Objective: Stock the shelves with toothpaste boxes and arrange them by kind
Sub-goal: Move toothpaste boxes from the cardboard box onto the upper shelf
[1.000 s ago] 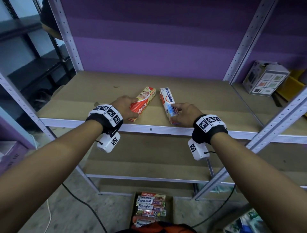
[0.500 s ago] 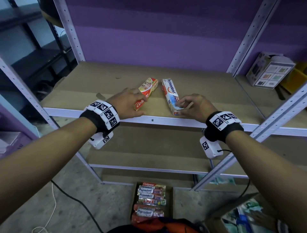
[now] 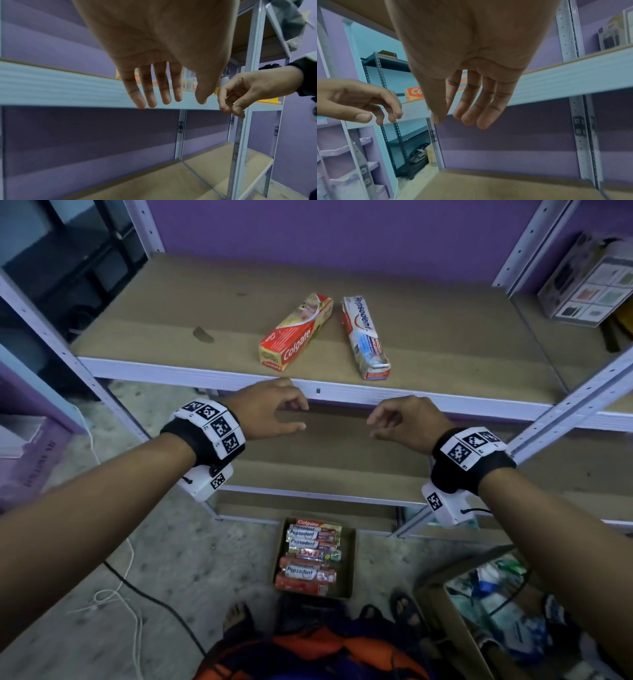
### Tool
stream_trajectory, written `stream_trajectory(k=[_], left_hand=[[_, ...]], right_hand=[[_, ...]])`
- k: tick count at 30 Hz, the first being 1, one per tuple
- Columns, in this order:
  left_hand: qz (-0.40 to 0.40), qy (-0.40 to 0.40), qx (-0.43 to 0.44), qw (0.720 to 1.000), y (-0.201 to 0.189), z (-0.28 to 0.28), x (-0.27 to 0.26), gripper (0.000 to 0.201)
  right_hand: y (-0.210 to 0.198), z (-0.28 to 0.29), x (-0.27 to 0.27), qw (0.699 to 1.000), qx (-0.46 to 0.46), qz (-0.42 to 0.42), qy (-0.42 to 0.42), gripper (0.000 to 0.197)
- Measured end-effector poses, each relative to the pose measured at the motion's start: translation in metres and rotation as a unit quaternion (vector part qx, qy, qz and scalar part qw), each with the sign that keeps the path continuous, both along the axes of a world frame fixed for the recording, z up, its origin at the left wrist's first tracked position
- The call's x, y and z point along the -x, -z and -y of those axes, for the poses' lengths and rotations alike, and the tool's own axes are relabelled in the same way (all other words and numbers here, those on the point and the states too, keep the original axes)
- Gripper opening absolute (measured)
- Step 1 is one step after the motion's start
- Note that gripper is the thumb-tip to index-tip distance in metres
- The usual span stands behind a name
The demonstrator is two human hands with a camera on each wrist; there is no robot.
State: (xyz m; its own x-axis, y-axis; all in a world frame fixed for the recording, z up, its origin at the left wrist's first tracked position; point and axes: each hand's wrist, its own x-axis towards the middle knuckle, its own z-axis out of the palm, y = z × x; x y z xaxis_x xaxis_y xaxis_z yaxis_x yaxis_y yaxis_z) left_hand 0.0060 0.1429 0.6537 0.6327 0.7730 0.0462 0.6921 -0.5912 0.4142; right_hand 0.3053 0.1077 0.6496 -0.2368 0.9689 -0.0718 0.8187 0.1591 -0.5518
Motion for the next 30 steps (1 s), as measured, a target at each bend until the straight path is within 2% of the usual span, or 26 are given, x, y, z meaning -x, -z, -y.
stream_trajectory(k=[6, 12, 15, 19, 24, 27, 30], left_hand=[[-0.038, -0.035, 0.092, 0.994, 0.064, 0.018, 0.004, 0.034], [-0.038, -0.059, 0.208, 0.976, 0.159, 0.041, 0.007, 0.022], [-0.052, -0.080, 0.263, 0.960, 0.211, 0.056, 0.009, 0.017], [-0.066, -0.115, 0.329, 0.935, 0.289, 0.077, 0.015, 0.011], [-0.085, -0.154, 0.397, 0.901, 0.394, 0.099, 0.024, 0.014], [-0.091, -0.176, 0.406, 0.892, 0.453, 0.108, 0.027, 0.014], [-0.078, -0.199, 0.402, 0.890, 0.509, 0.112, 0.029, 0.006]], right_hand=[[0.064, 0.016, 0.003, 0.996, 0.078, 0.031, 0.002, 0.016], [0.142, 0.039, 0.009, 0.985, 0.171, 0.005, -0.013, 0.010], [0.184, 0.052, 0.014, 0.969, 0.245, 0.014, 0.000, 0.011], [0.251, 0.070, 0.022, 0.944, 0.329, -0.016, 0.027, 0.006], [0.343, 0.090, 0.031, 0.912, 0.405, -0.016, 0.055, 0.006], [0.400, 0.096, 0.035, 0.895, 0.435, -0.025, 0.097, 0.009], [0.457, 0.097, 0.038, 0.891, 0.442, -0.017, 0.104, 0.016]])
